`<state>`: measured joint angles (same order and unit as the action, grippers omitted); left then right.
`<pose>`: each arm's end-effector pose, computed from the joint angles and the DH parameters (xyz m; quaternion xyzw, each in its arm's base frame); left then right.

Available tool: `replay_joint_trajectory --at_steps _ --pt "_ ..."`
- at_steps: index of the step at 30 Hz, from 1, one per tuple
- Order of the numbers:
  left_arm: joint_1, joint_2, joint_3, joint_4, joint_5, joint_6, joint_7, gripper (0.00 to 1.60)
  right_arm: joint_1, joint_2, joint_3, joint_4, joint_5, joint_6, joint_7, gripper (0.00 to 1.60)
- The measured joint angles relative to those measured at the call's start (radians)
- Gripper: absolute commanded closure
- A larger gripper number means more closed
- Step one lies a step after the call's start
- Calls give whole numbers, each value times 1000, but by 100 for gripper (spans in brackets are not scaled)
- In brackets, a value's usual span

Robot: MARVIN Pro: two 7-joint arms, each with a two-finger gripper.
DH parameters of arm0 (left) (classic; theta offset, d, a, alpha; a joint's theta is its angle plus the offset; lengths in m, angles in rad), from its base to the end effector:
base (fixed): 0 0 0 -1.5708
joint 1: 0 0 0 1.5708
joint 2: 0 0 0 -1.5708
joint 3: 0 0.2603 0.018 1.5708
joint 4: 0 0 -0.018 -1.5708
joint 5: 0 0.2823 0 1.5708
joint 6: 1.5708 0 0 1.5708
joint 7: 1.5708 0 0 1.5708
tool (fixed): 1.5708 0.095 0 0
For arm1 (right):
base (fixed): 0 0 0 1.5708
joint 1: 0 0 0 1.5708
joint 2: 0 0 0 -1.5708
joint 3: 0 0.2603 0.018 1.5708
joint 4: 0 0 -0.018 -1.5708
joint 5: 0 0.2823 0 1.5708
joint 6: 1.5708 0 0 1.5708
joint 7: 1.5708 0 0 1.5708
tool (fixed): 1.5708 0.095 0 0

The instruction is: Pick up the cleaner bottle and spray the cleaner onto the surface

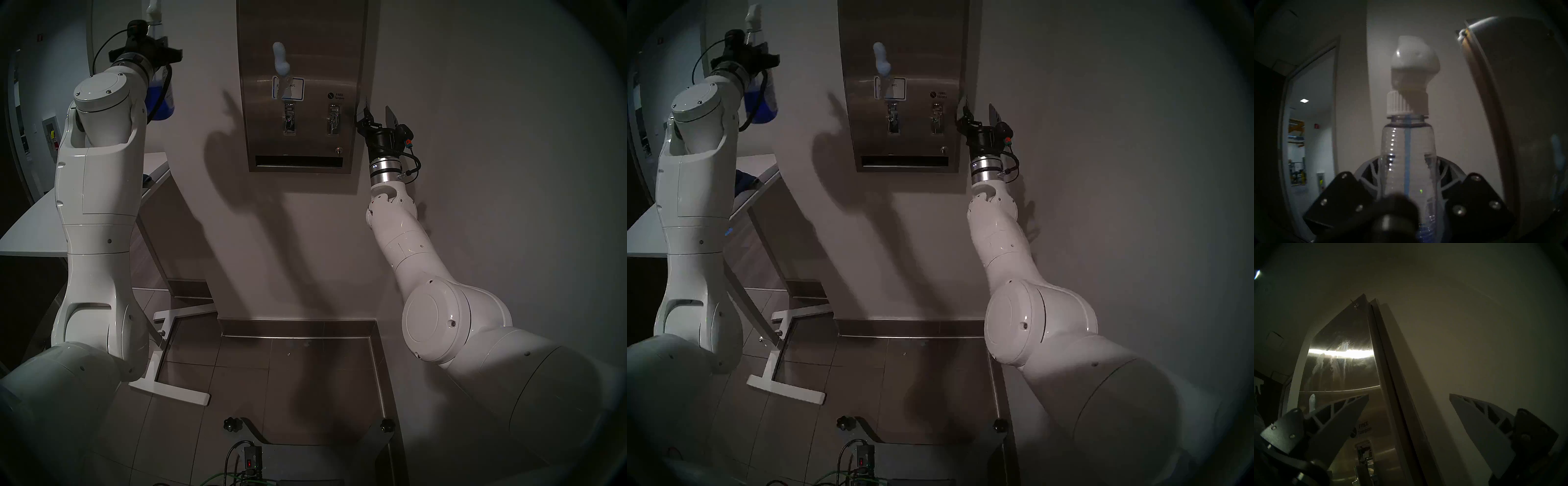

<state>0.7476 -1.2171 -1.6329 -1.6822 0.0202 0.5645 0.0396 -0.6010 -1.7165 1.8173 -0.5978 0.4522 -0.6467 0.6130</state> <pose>0.4527 0.1268 0.1051 -0.5466 -0.0202 -0.8131 0.1992 0.5685 0.0420 -0.0856 -0.3580 0.0616 -0.8914 0.2708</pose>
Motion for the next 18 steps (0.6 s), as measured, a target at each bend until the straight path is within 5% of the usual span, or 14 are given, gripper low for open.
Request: replay_joint_trajectory --at_steps 18 --pt "187 11 -121 -131 107 225 215 160 -78 -9 -43 -146 -82 127 -124 0"
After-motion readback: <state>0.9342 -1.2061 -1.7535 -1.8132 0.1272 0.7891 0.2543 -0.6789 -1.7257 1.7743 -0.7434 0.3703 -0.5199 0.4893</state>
